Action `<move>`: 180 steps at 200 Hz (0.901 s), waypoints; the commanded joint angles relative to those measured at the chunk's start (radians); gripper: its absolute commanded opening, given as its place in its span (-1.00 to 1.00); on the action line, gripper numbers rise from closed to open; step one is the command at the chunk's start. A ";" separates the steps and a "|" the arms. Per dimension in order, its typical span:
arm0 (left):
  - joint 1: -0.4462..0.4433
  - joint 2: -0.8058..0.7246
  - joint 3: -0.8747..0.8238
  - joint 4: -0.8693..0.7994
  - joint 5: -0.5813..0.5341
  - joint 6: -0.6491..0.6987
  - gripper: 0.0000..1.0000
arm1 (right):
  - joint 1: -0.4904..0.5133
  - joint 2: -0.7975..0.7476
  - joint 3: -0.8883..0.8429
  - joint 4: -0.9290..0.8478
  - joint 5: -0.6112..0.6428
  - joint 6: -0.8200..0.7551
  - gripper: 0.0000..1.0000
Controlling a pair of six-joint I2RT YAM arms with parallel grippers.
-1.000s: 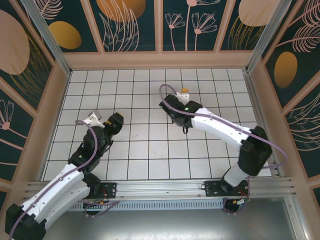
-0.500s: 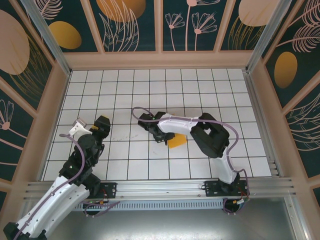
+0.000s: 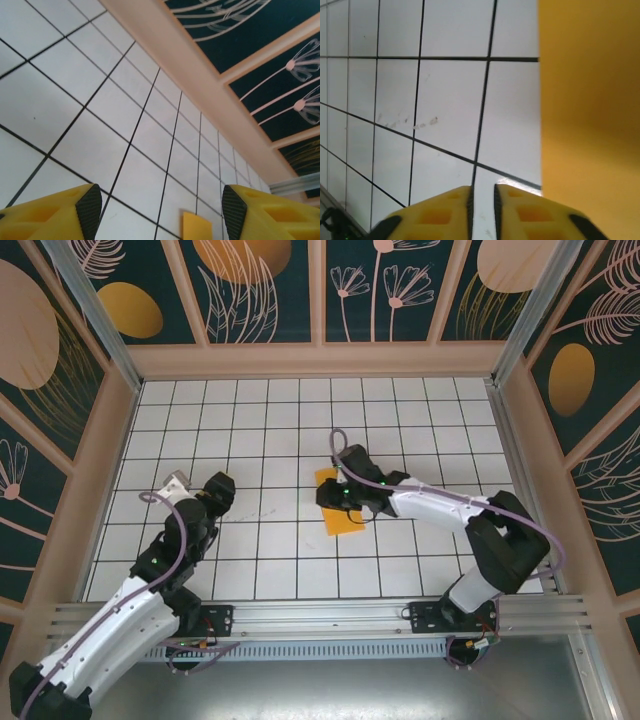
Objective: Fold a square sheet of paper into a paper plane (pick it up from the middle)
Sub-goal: Turn over the paper at the center of the table, then move the paper to the center of the table.
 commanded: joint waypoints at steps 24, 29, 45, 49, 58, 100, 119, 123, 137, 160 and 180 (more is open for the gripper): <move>0.007 0.159 0.060 0.090 0.169 0.043 0.37 | -0.079 0.014 -0.193 0.334 -0.242 0.091 -0.79; 0.008 0.178 0.065 0.099 0.185 0.044 0.37 | -0.078 0.026 -0.199 0.351 -0.247 0.095 -0.80; 0.007 0.233 0.079 0.116 0.229 0.047 0.39 | -0.078 0.062 -0.220 0.390 -0.242 0.128 -0.81; 0.008 0.246 0.084 0.120 0.239 0.046 0.39 | -0.077 0.073 -0.225 0.403 -0.242 0.133 -0.81; 0.009 0.273 0.093 0.128 0.261 0.049 0.40 | -0.077 0.100 -0.230 0.417 -0.234 0.149 -0.81; 0.008 0.400 0.136 0.173 0.376 0.075 0.42 | -0.064 0.223 -0.273 0.515 -0.209 0.288 -0.85; 0.008 0.494 0.172 0.208 0.464 0.098 0.38 | -0.040 0.240 -0.292 0.573 -0.185 0.366 -0.86; 0.007 0.520 0.187 0.210 0.486 0.106 0.35 | -0.034 0.239 -0.292 0.575 -0.176 0.375 -0.87; 0.008 0.621 0.249 0.211 0.564 0.130 0.23 | -0.014 0.219 -0.294 0.574 -0.134 0.396 -0.86; 0.008 0.794 0.352 0.227 0.653 0.143 -0.06 | -0.006 0.168 -0.292 0.575 -0.119 0.385 -0.85; 0.008 0.934 0.449 0.231 0.710 0.145 -0.25 | -0.006 0.102 -0.298 0.545 -0.092 0.353 -0.83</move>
